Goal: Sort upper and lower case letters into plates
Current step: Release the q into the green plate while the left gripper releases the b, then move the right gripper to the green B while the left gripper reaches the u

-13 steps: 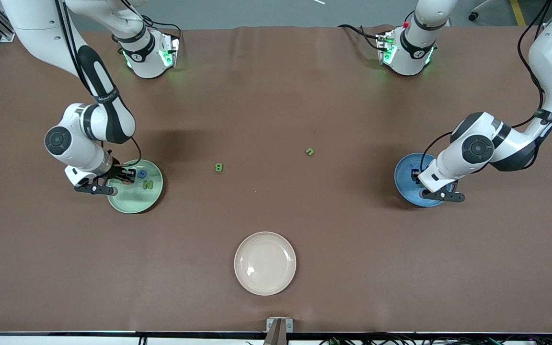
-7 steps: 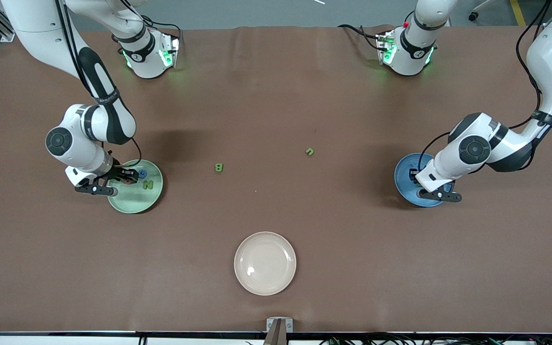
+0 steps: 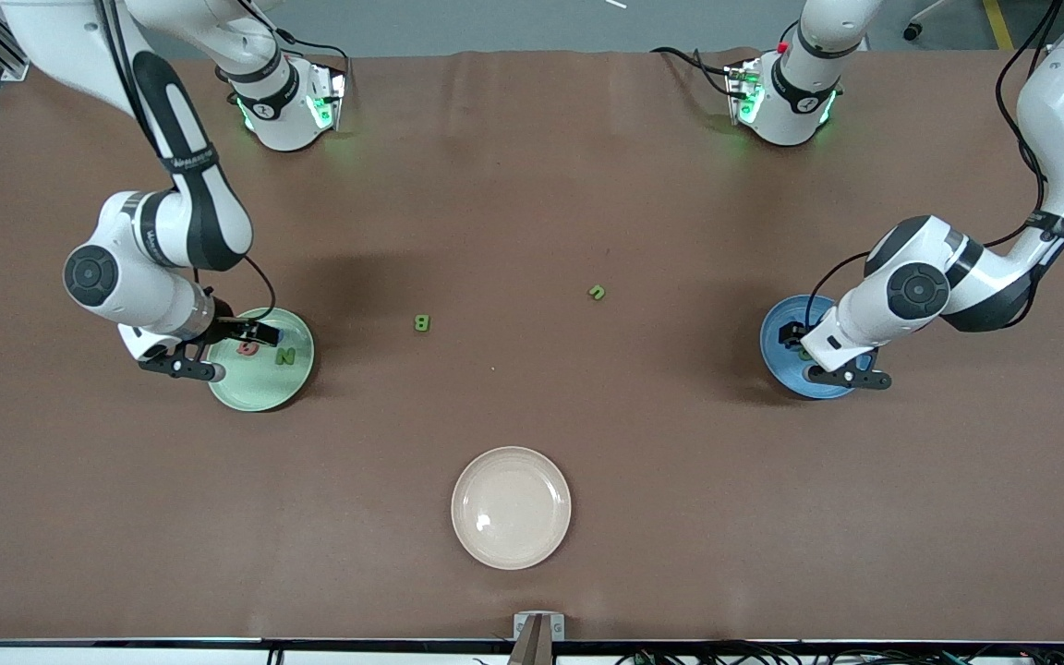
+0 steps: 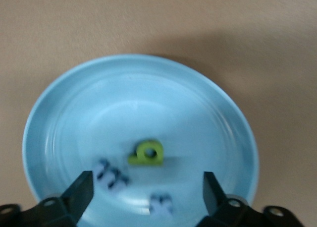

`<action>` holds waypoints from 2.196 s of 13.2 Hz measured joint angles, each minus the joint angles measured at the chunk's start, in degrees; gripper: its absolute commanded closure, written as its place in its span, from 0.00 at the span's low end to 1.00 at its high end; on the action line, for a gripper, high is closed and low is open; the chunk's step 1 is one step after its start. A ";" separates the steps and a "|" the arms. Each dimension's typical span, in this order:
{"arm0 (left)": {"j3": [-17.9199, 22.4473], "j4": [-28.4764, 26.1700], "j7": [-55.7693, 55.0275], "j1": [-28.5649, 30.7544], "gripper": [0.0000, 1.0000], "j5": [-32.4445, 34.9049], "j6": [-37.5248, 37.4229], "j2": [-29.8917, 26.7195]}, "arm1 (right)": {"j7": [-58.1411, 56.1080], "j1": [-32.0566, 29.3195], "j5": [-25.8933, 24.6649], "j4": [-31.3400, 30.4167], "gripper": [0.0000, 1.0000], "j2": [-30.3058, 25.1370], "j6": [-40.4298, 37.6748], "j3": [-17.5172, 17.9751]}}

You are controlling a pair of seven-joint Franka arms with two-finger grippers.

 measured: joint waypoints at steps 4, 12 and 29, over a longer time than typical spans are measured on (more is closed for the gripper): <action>-10.96 3.71 -5.60 -0.57 0.01 -6.19 -10.39 -0.52 | 5.77 10.87 0.00 -0.39 0.00 -0.55 1.32 0.45; -7.03 7.17 -36.34 -27.74 0.01 -6.89 -3.05 -0.44 | 16.80 24.63 0.01 -1.24 0.01 7.50 16.91 0.58; 12.95 4.89 -52.31 -48.98 0.30 -6.89 15.48 -0.11 | 21.30 28.33 0.01 -0.93 0.30 12.00 22.06 0.57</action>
